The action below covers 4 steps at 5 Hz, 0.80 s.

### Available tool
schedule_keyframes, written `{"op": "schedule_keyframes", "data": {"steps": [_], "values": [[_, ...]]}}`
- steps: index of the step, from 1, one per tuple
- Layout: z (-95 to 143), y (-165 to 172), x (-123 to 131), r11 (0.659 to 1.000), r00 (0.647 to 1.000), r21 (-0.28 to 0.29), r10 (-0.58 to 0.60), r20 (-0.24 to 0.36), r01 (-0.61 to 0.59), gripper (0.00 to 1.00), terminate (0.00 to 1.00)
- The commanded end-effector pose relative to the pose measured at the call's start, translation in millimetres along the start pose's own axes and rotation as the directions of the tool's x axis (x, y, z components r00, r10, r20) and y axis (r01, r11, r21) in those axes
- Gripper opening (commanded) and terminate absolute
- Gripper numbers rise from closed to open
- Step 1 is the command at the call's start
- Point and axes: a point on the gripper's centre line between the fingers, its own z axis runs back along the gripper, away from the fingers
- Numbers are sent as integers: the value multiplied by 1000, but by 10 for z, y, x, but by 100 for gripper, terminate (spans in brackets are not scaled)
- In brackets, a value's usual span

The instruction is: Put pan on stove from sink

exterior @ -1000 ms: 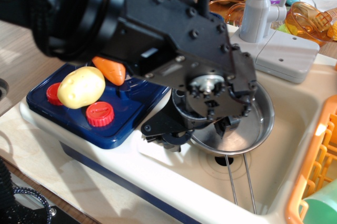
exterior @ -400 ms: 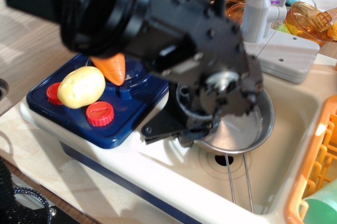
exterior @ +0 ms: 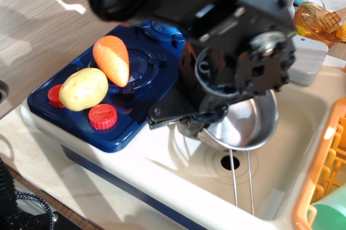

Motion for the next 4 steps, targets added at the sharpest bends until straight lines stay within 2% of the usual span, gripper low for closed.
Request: {"op": "schedule_keyframes", "data": {"steps": [1, 2, 3, 4], "values": [[471, 71, 200, 999, 994, 16, -41, 102, 40, 0, 0], [652, 190, 395, 995, 990, 46, -88, 109, 83, 0, 0], [724, 303, 675, 989, 988, 39, -147, 53, 145, 0, 0], [698, 289, 1044, 979, 978, 12, -205, -39, 205, 0, 0]]}}
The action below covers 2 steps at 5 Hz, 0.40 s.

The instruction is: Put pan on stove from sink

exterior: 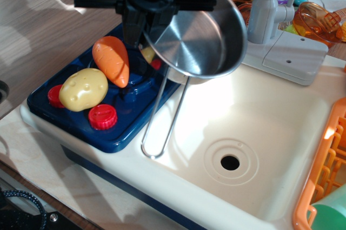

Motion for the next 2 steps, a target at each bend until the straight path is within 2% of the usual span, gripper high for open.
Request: {"op": "schedule_keyframes", "data": {"steps": [1, 2], "values": [[-38, 25, 502, 994, 995, -93, -58, -82, 51, 0, 0], [-240, 1, 655, 988, 989, -142, -79, -124, 61, 0, 0]]}}
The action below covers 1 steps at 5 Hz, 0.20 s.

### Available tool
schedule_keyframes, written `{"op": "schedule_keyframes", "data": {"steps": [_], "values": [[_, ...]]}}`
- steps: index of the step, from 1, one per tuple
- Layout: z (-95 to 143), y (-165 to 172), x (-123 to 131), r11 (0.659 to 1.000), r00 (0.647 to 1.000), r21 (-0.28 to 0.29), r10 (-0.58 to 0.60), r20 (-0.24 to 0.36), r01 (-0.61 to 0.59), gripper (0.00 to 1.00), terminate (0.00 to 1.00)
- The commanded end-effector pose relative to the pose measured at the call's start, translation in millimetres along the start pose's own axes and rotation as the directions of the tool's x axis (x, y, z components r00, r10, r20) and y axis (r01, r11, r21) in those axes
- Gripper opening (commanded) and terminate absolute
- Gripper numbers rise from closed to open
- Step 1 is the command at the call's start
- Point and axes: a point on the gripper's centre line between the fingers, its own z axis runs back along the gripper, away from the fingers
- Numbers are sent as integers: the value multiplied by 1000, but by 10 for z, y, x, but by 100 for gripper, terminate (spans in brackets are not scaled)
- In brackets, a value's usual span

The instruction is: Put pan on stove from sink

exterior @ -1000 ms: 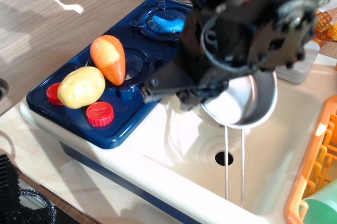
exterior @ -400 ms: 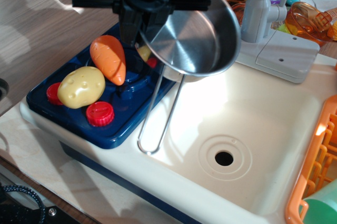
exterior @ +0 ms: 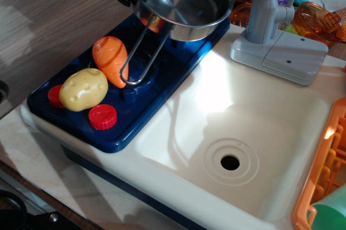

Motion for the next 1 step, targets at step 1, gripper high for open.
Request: {"op": "schedule_keyframes", "data": {"steps": [1], "values": [[-109, -1, 273, 997, 999, -77, 32, -23, -33, 0, 100]]}}
